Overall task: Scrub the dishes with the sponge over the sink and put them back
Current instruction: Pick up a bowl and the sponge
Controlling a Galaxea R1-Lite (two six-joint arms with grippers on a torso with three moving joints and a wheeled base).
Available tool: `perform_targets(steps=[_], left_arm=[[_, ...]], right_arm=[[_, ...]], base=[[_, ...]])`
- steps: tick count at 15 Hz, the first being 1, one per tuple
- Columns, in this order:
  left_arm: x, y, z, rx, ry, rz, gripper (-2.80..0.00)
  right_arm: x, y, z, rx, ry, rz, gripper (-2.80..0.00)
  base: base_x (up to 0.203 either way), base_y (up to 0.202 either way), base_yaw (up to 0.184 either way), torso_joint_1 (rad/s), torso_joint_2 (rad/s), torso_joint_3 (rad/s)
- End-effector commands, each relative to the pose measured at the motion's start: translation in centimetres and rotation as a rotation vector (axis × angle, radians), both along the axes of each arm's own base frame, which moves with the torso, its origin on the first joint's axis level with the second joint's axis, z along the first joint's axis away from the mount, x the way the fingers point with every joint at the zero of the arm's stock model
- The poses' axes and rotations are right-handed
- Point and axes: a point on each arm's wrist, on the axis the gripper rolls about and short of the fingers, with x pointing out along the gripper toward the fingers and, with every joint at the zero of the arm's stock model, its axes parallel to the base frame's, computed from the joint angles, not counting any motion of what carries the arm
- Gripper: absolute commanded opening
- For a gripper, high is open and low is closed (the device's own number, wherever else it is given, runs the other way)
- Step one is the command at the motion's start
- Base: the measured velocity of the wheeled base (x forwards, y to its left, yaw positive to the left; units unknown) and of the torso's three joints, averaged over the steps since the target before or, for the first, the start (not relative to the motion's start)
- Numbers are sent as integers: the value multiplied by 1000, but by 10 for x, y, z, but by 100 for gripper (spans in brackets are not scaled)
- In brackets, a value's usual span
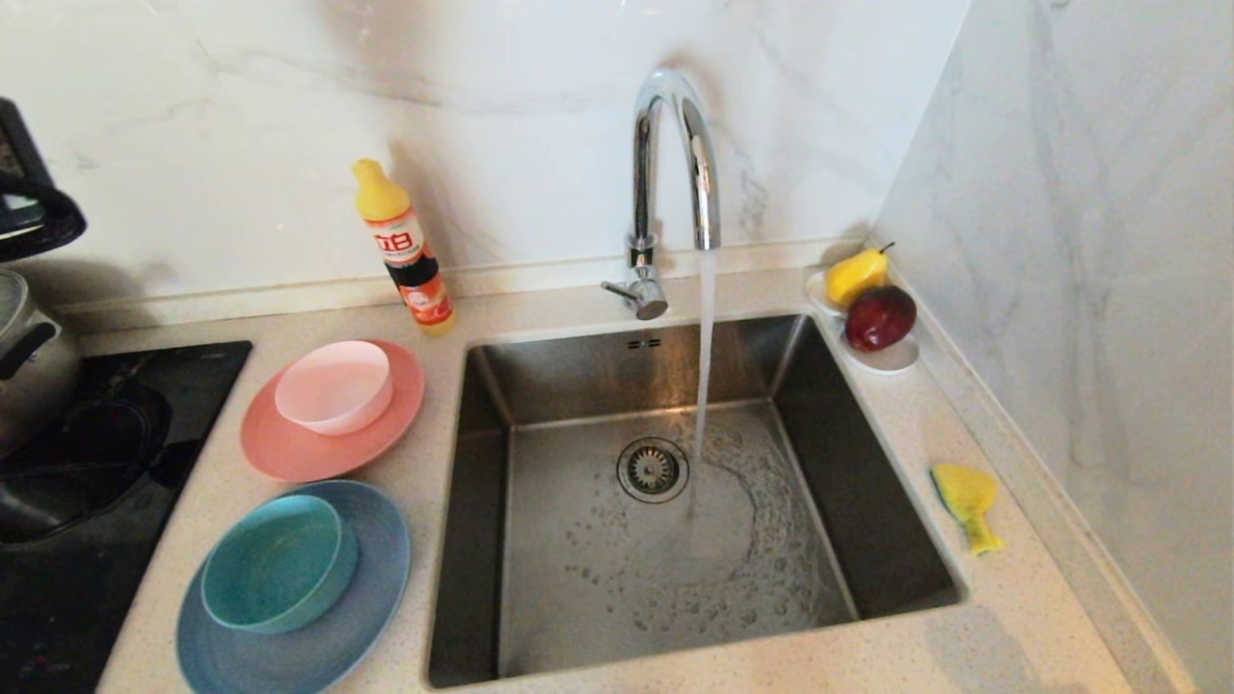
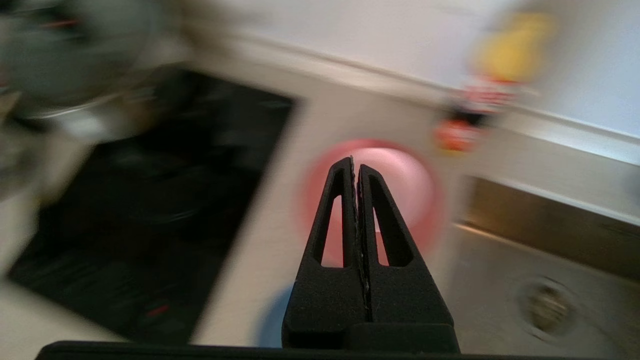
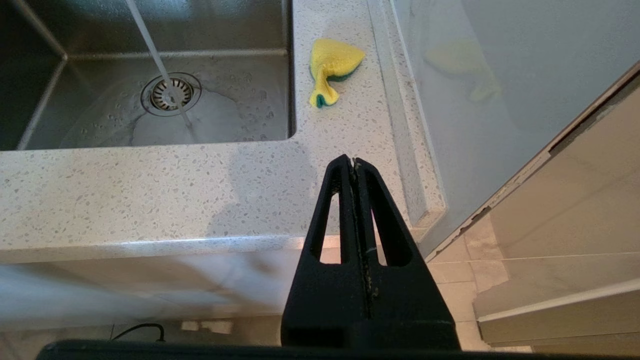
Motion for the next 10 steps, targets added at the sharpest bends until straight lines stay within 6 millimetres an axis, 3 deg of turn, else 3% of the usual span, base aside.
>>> perform_targets(steps=[1, 6, 10], left_arm=[[-30, 18, -2, -8, -33, 72, -280], [-97, 42, -49, -26, -41, 177, -280], [-164, 51, -106, -74, -127, 297, -280]], right_arm=[[0, 0, 0, 0, -1, 1, -280], [0, 0, 0, 0, 0, 0, -280], [0, 0, 0, 0, -1, 1, -280]], base=[[0, 0, 0, 0, 0, 0], [0, 0, 0, 0, 0, 0], [0, 0, 0, 0, 0, 0]])
